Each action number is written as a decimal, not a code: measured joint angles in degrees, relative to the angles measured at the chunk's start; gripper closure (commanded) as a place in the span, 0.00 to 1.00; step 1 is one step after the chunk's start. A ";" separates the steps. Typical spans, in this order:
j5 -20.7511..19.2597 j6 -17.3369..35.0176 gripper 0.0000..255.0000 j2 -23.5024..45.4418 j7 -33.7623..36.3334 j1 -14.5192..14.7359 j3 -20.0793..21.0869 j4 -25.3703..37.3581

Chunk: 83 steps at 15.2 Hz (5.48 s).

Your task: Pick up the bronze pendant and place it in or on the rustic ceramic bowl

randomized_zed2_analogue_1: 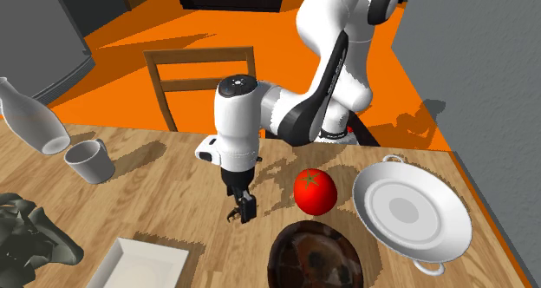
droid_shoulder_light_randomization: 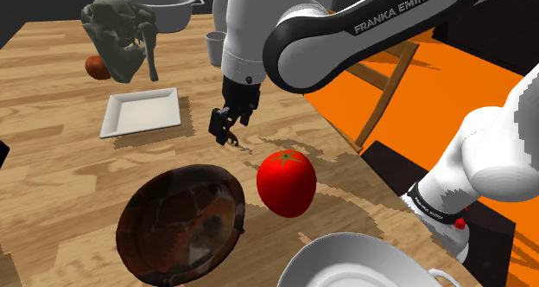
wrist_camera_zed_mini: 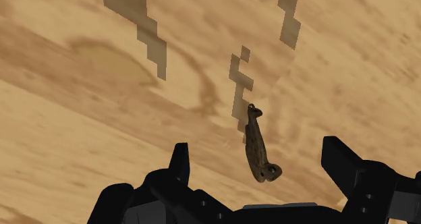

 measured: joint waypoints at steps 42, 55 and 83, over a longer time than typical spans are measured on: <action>1.03 -13.16 1.00 -3.02 -0.27 -0.15 -0.25 10.41; 1.08 -21.13 1.00 -4.13 1.45 0.47 0.43 17.42; -7.78 -13.55 1.00 4.20 27.34 11.50 12.54 16.82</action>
